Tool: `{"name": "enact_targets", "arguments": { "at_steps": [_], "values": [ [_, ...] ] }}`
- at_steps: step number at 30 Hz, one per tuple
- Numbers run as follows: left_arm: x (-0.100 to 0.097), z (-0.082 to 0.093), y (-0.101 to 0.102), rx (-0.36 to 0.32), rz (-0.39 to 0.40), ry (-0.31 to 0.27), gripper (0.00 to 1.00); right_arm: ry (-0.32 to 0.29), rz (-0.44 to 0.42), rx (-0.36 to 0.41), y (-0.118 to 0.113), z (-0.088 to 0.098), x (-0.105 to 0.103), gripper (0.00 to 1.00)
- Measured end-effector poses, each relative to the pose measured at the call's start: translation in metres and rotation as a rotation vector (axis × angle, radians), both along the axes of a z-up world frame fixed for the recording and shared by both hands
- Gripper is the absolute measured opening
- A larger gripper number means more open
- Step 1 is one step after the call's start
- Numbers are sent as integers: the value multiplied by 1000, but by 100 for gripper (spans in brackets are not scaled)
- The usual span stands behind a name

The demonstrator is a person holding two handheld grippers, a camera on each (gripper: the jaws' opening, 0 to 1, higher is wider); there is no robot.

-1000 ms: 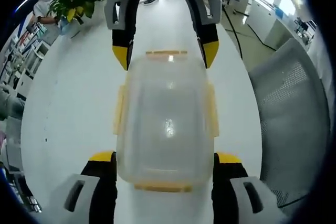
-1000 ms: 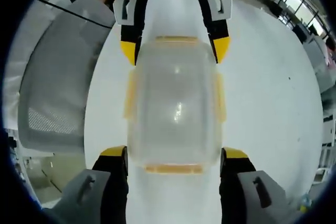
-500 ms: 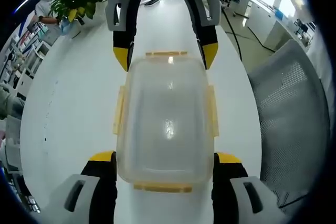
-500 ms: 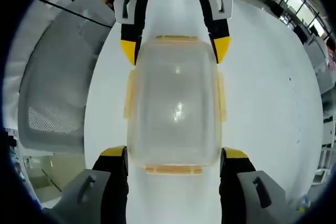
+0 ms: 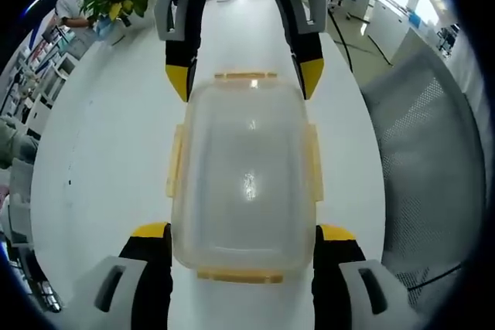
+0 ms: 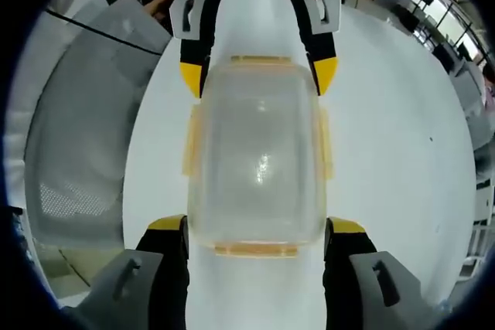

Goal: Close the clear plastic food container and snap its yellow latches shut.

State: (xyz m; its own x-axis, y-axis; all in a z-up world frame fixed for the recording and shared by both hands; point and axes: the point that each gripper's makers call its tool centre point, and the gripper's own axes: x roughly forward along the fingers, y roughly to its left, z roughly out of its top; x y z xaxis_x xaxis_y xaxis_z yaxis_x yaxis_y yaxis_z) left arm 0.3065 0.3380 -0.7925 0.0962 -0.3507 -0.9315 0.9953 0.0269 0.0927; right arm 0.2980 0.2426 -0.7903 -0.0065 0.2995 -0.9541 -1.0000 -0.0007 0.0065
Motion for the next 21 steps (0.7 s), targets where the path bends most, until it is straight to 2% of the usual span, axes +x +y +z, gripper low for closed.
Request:
{"name": "enact_targets", "arguments": {
  "at_steps": [10, 21],
  "values": [
    [-3, -2, 29, 45, 4, -8, 71, 0, 1, 10, 29, 0, -2, 68],
    [-7, -2, 37, 50, 12, -10, 71, -5, 11, -7, 36, -1, -6, 68]
  ]
}}
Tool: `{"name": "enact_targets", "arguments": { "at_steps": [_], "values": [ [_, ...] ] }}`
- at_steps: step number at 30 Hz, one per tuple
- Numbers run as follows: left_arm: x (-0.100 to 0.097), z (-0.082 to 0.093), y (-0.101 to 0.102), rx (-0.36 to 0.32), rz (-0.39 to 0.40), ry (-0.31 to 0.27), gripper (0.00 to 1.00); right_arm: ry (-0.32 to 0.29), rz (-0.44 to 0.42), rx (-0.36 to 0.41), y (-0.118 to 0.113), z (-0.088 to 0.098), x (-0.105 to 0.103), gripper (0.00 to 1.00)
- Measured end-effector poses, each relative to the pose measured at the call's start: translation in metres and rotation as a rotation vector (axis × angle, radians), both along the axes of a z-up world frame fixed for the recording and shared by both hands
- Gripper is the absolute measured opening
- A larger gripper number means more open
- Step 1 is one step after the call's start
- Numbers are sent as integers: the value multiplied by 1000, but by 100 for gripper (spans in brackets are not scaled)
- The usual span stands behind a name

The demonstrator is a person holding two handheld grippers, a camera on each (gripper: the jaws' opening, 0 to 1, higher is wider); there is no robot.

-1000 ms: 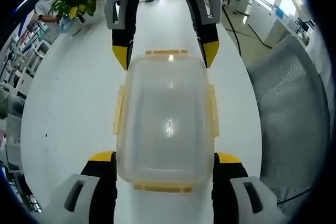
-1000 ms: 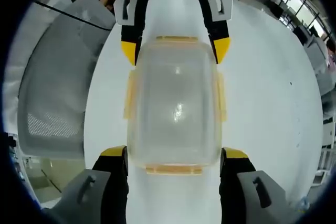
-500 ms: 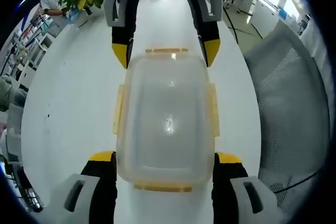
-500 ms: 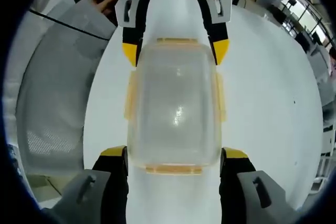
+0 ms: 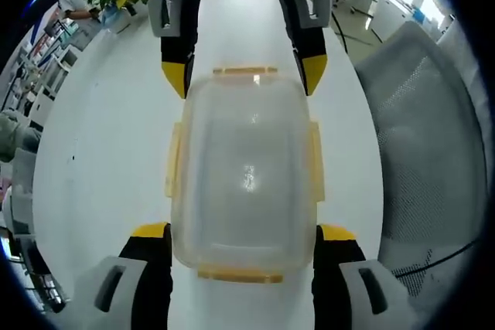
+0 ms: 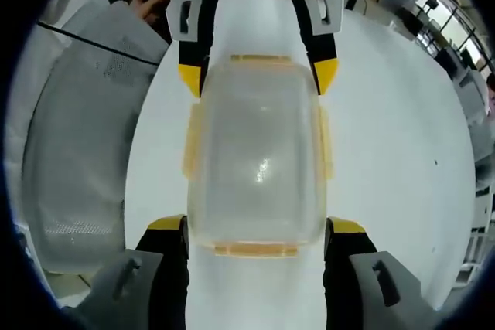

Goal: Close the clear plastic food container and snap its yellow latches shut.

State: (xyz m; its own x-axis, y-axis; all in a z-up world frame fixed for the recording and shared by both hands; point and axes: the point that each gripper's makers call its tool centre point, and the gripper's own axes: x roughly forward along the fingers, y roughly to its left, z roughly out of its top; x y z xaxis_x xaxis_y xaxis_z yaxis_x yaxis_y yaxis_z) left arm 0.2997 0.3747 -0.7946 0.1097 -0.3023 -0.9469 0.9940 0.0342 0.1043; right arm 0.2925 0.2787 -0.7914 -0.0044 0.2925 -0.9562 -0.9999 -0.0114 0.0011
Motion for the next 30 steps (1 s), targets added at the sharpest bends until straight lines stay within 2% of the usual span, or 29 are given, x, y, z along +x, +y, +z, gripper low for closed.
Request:
{"name": "enact_targets", "arguments": {
  "at_steps": [14, 30],
  "values": [
    [7, 0, 2, 2, 3, 1, 71, 4, 5, 13, 1, 0, 9, 68],
    [42, 0, 0, 20, -10, 1, 71, 6, -4, 17, -1, 0, 43, 68]
  ]
}}
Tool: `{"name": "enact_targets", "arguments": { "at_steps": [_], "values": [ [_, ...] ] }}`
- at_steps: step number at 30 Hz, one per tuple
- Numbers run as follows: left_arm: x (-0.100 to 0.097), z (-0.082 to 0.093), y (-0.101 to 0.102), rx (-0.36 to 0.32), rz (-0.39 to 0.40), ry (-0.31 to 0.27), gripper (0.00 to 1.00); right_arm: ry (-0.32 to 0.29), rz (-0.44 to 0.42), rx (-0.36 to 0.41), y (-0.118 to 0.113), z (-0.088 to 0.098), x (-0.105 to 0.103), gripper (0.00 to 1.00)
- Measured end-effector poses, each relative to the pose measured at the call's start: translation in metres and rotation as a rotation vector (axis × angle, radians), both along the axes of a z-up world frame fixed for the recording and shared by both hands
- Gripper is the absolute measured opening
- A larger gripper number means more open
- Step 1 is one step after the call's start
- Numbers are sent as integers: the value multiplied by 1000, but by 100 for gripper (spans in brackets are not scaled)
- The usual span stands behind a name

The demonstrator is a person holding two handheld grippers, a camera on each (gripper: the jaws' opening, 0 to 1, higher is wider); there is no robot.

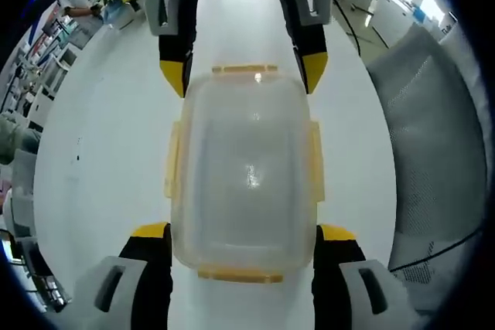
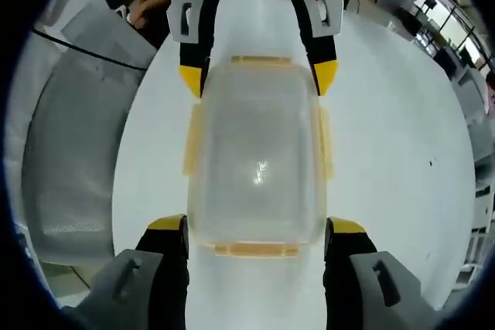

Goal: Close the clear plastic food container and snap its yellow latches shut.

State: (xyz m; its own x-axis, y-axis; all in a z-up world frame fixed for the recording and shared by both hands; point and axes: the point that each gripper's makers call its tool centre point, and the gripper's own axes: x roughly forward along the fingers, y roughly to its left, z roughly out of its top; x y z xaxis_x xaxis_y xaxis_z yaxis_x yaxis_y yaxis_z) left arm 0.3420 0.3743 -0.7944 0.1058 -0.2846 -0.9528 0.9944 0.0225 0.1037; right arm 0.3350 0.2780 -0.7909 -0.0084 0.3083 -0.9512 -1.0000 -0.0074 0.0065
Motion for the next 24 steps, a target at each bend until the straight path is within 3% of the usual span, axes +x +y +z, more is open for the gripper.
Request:
{"name": "enact_targets", "arguments": {
  "at_steps": [24],
  "values": [
    [61, -2, -5, 16, -30, -9, 72, 23, -28, 12, -4, -4, 58, 70]
  ]
}}
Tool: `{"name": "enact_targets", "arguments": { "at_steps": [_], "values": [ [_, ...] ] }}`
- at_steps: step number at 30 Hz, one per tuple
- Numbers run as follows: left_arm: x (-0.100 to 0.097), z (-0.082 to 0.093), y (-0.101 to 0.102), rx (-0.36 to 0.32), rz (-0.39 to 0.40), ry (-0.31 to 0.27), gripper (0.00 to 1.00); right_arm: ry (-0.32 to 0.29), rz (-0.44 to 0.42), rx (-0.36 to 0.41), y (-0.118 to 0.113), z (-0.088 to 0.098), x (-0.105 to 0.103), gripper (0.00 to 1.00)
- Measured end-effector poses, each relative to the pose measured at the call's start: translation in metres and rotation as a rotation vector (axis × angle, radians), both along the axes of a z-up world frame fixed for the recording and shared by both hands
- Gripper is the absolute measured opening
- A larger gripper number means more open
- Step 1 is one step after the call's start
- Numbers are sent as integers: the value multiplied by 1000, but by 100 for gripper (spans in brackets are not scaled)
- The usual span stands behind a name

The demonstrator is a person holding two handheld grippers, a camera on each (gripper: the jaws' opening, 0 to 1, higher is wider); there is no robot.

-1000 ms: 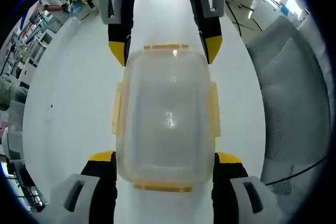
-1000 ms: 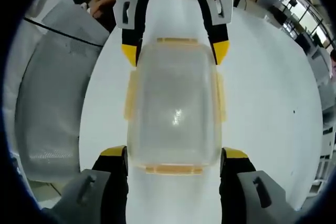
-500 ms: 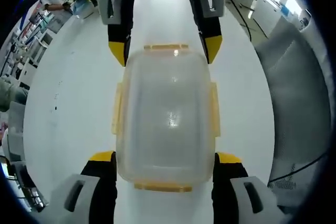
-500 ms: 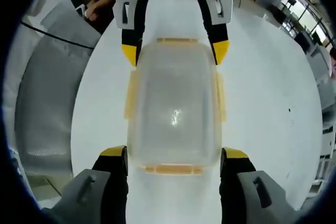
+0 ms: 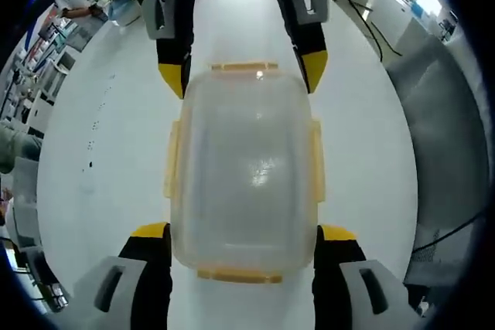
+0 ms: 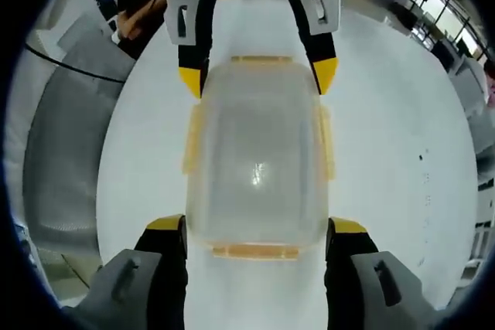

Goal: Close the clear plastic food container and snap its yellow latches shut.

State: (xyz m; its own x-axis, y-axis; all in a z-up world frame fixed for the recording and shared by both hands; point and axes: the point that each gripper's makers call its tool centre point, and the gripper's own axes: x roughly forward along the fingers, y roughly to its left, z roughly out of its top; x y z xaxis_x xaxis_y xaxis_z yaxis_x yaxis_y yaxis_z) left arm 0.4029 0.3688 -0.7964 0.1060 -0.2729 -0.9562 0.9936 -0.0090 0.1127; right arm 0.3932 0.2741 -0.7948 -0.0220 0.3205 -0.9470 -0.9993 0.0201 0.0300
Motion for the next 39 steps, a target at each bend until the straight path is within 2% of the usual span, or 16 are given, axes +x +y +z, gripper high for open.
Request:
{"name": "enact_targets", "arguments": {
  "at_steps": [9, 17, 24, 27, 31, 33, 36, 39],
  "values": [
    [13, 1, -1, -7, -2, -6, 72, -8, -3, -4, -3, 0, 13, 71],
    [17, 1, -1, 0, -4, -15, 72, -16, -3, -15, -3, 0, 14, 71],
    [17, 2, 0, -17, -7, -26, 73, -58, 34, -49, -5, -3, 13, 72],
    [12, 3, 1, -39, 12, -8, 81, -80, 29, -55, -6, -1, 14, 71],
    [17, 7, 4, -56, 26, -49, 93, -74, -2, -55, -8, 3, 15, 71],
    [18, 9, 5, -61, 37, -57, 97, -75, -19, -44, -7, 6, 15, 75],
    [14, 12, 8, -78, 59, -54, 99, -92, -39, -27, -7, 11, 15, 86],
    [12, 17, 9, -102, 77, -59, 99, -110, -41, -27, -8, 15, 13, 87]
  ]
}}
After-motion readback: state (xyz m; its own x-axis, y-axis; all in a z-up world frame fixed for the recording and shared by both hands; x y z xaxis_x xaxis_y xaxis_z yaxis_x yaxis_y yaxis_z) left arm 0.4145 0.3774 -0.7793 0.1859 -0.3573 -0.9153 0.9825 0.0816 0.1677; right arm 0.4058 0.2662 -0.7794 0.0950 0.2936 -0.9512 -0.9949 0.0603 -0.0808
